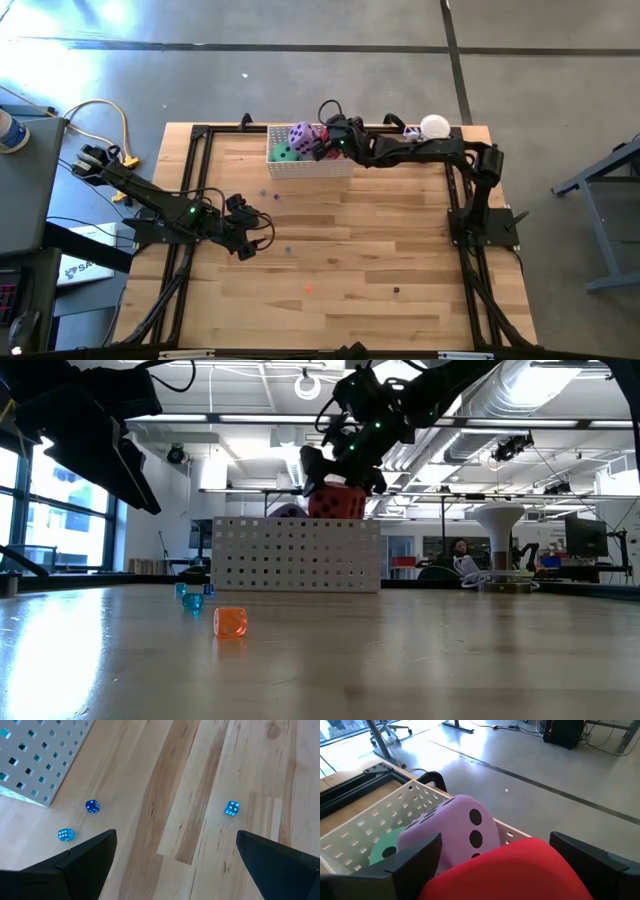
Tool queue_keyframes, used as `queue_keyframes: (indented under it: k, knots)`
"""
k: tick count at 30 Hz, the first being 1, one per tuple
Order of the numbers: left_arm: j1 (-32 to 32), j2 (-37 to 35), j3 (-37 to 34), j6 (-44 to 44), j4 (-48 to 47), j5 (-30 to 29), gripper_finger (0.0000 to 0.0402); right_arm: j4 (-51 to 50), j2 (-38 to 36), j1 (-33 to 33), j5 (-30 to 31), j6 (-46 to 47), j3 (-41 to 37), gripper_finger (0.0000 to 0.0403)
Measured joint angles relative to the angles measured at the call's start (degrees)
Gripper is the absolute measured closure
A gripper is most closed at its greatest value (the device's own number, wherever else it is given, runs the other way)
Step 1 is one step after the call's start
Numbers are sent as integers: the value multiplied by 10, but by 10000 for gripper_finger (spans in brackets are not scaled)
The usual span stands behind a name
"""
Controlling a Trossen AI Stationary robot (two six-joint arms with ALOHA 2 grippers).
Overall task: Pick & Place Dice
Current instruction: Put the large red dice into the white basket
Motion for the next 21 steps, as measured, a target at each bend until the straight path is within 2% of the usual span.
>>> queue_keyframes:
  k: [4,9,16,21]
  knots:
    - [0,0,0,0,0,0,2,0,0,2,0,-14,0,66]
    - [0,0,0,0,0,0,2,0,0,4,-2,-14,0,15]
    - [0,0,0,0,0,0,2,2,-1,5,0,-14,0,42]
    - [0,0,0,0,-1,0,2,9,-23,7,-1,-15,0,34]
